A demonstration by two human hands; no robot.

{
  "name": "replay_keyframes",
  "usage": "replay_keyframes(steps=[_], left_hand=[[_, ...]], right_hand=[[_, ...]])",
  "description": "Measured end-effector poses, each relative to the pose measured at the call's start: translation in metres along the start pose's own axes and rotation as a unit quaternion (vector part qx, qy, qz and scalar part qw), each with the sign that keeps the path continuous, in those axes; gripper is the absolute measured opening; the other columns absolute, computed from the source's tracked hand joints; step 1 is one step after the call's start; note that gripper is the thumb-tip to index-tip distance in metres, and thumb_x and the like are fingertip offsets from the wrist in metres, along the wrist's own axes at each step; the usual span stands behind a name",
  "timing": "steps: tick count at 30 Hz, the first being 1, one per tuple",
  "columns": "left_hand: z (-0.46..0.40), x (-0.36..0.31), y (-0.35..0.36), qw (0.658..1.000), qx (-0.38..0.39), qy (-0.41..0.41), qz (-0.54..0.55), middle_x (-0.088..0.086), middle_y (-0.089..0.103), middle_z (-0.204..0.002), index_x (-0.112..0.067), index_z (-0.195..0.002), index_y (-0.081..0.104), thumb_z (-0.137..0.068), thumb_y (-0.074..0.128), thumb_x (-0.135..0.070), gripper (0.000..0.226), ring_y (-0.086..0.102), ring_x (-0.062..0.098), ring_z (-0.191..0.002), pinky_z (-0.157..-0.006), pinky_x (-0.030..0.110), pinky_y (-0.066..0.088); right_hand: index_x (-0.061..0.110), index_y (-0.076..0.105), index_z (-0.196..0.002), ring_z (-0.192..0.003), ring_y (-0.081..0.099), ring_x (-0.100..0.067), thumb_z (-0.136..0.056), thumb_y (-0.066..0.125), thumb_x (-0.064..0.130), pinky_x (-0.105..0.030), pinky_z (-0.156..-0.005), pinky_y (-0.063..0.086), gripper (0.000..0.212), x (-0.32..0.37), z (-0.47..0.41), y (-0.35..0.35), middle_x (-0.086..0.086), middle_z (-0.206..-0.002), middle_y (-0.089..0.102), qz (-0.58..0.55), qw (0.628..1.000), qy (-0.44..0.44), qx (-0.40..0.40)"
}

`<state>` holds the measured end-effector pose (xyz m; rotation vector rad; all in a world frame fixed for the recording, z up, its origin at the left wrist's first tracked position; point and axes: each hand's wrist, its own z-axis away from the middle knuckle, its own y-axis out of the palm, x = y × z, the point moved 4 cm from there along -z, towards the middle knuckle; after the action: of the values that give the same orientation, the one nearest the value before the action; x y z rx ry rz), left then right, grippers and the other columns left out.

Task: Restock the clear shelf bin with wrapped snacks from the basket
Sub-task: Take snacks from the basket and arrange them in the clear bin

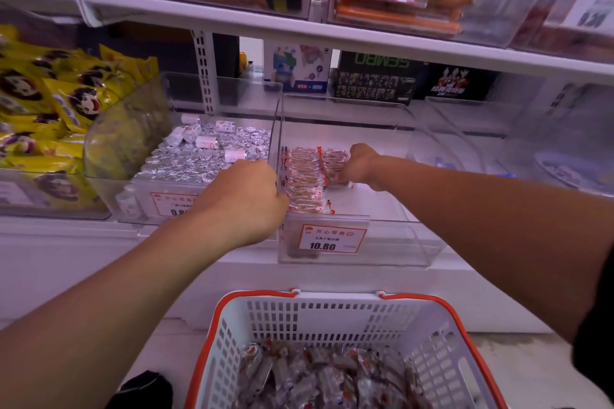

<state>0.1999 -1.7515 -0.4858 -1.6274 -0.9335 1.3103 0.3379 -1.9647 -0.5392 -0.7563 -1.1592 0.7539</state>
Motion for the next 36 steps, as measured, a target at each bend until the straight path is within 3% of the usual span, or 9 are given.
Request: replay_keyframes(steps=[4,8,13,16,19,22,25,31,36], left_hand=[[0.005,0.001,0.0,0.999,-0.014,0.029,-0.012,0.005,0.065,-0.064,-0.011,-0.067,0.065,-0.094,0.059,-0.033,0.035,0.062,0.022,-0.062,-0.057,0.032,0.049],[0.013,0.002,-0.009,0.997,-0.044,0.067,-0.021,0.005,0.059,-0.051,-0.009,-0.054,0.06,-0.089,0.06,-0.053,0.056,0.057,0.018,-0.049,-0.051,0.029,0.045],[0.045,0.008,0.044,0.911,0.407,-0.006,0.074,-0.001,0.07,-0.06,-0.018,-0.068,0.074,-0.074,0.063,-0.071,0.054,0.056,0.01,-0.045,-0.043,0.021,0.045],[0.069,0.029,0.114,0.851,0.514,-0.08,-0.077,0.003,0.071,-0.075,-0.013,-0.086,0.068,-0.091,0.061,-0.052,0.04,0.062,0.014,-0.053,-0.047,0.02,0.049],[0.1,0.055,0.186,0.837,0.52,-0.126,-0.117,0.012,0.068,-0.105,-0.008,-0.098,0.062,-0.096,0.058,-0.042,0.035,0.065,0.021,-0.069,-0.058,0.027,0.055],[0.144,0.069,0.252,0.825,0.541,-0.108,-0.127,0.016,0.053,-0.135,-0.006,-0.137,0.05,-0.099,0.052,-0.044,0.054,0.062,0.031,-0.11,-0.072,0.032,0.053],[0.183,0.072,0.312,0.813,0.554,-0.157,-0.081,0.016,0.032,-0.158,-0.005,-0.156,0.022,-0.097,0.053,-0.051,0.081,0.043,0.034,-0.136,-0.108,0.039,0.042],[0.208,0.086,0.383,0.816,0.451,-0.356,0.067,0.016,-0.01,-0.165,-0.019,-0.153,-0.026,-0.088,0.071,-0.045,0.12,0.013,0.041,-0.15,-0.117,0.048,0.029],[0.196,0.104,0.399,0.836,0.26,-0.451,0.171,0.019,0.012,-0.163,-0.027,-0.157,-0.007,-0.082,0.08,-0.02,0.116,0.025,0.041,-0.145,-0.113,0.049,0.036]], right_hand=[[-0.001,0.039,-0.139,-0.112,0.053,-0.032,-0.083,0.078,0.015,-0.036,-0.094,0.048,0.07,-0.007,0.008,-0.015,-0.015,-0.128,0.051,-0.088,0.996,0.01,0.025],[0.008,0.056,-0.131,-0.115,0.061,-0.023,-0.09,0.07,0.024,-0.031,-0.097,0.049,0.045,0.012,0.048,-0.05,-0.011,-0.127,0.063,-0.048,0.976,-0.139,-0.163],[0.025,0.06,-0.08,-0.058,0.047,0.0,-0.099,0.055,0.026,-0.006,-0.058,0.033,0.019,-0.008,0.195,-0.021,0.013,-0.067,0.049,-0.138,0.765,-0.465,-0.424],[0.016,0.058,-0.071,-0.056,0.05,-0.011,-0.098,0.053,0.025,-0.025,-0.055,0.038,0.029,-0.047,0.223,0.077,0.003,-0.063,0.055,-0.104,0.838,-0.449,-0.293],[0.017,0.064,-0.097,-0.096,0.065,-0.028,-0.096,0.055,0.035,-0.035,-0.078,0.048,0.02,-0.12,0.208,0.19,-0.009,-0.1,0.07,0.077,0.955,-0.276,0.072],[0.016,0.046,-0.142,-0.13,0.05,-0.03,-0.091,0.06,0.043,-0.037,-0.105,0.041,0.06,-0.233,0.22,0.256,-0.013,-0.141,0.052,0.211,0.927,-0.079,0.299],[0.016,0.054,-0.137,-0.126,0.054,-0.029,-0.079,0.071,0.049,-0.037,-0.104,0.046,0.069,-0.306,0.234,0.274,-0.009,-0.139,0.055,0.183,0.917,0.057,0.351],[0.014,0.058,-0.127,-0.12,0.06,-0.028,-0.056,0.093,0.044,-0.037,-0.097,0.051,0.084,-0.329,0.231,0.305,-0.009,-0.126,0.064,-0.017,0.924,0.17,0.341],[0.006,0.012,-0.155,-0.144,0.031,-0.034,-0.014,0.072,0.085,-0.043,-0.118,0.031,0.172,-0.311,0.225,0.324,-0.015,-0.159,0.026,0.025,0.911,0.202,0.357]])
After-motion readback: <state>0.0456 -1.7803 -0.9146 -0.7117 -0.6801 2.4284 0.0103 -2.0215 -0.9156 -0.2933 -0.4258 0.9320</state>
